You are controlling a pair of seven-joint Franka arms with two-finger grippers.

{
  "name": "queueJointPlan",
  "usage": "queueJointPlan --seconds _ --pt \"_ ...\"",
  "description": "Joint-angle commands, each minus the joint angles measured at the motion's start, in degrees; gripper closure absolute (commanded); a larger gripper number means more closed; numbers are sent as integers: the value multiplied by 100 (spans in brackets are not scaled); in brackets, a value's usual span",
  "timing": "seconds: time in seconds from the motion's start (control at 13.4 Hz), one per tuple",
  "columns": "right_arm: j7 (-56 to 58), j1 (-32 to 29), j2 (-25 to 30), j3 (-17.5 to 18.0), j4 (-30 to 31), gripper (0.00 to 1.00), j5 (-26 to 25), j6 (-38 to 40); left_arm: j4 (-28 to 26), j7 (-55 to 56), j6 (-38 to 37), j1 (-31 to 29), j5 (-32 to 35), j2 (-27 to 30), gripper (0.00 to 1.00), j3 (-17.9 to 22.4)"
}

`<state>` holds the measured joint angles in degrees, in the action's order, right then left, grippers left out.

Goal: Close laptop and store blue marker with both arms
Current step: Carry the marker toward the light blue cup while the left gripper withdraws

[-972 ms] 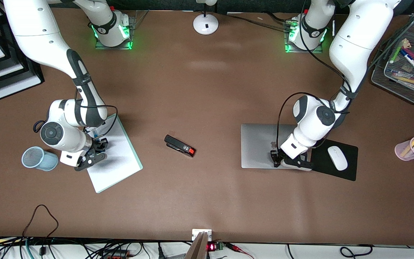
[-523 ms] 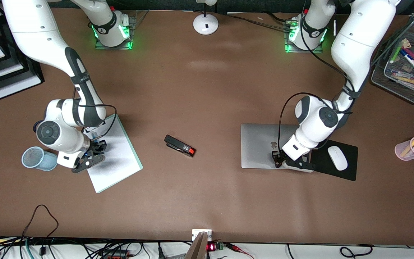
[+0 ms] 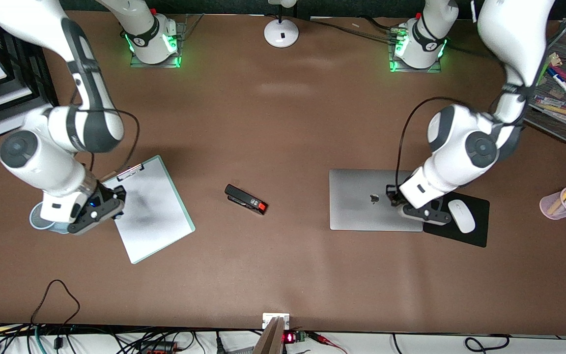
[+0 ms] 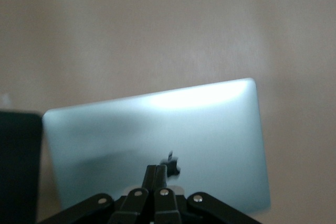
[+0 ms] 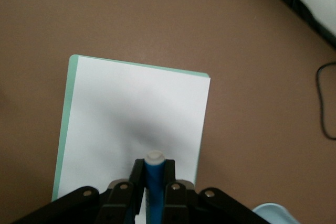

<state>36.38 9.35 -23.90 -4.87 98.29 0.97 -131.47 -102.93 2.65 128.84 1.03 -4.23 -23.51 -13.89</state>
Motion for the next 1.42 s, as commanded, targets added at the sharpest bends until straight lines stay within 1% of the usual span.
queueJointPlan --seconds 0.0,0.07,0.15,0.22,0.3,0.37,0.45,0.6,0.75,0.82,0.9,1.12,1.2,1.35 --pt "1025 -197 290 39 -221 94 322 470 247 -238 -1269 -199 142 477 96 -17" --pt "1490 -319 264 4 -536 94 777 873 256 -248 -1586 -200 142 653 92 -9" --pt "1938 -494 211 -13 -783 94 1129 1199 256 -239 -1851 -200 142 828 88 0" --pt "2439 -748 167 -14 -933 94 1368 1420 256 -239 -2106 -200 142 917 58 0" --pt "2949 -881 141 -5 -996 94 1518 1474 256 -239 -2186 -208 142 996 15 0" --pt "3371 -1005 132 -5 -1005 94 1642 1475 256 -239 -2213 -243 150 1058 0 0" --pt "3819 -1110 132 -13 -1031 94 1765 1475 256 -239 -2335 -261 151 1119 0 0" --pt "4777 -1356 123 -13 -1067 95 2255 1483 256 -239 -2503 -261 194 1277 0 -9" --pt "5700 -1628 27 -5 -1067 95 2887 1579 300 -317 -2740 -261 562 1497 0 -35" --pt "6209 -1856 -17 -5 -1075 94 3317 1780 379 -318 -2950 -270 642 1576 0 -44" --pt "6623 -1998 -70 -13 -1093 94 3600 1956 501 -318 -3239 -270 651 1586 0 -18" --pt "7609 -2411 -324 -5 -1425 94 3945 2404 1028 -458 -4031 -305 652 1708 0 0" --pt "7856 -2560 -473 -5 -1618 94 4093 2728 1047 -467 -4137 -305 652 1805 0 0" --pt "8304 -2859 -938 -5 -2066 94 4497 3353 1047 -485 -4252 -305 660 1954 0 0"
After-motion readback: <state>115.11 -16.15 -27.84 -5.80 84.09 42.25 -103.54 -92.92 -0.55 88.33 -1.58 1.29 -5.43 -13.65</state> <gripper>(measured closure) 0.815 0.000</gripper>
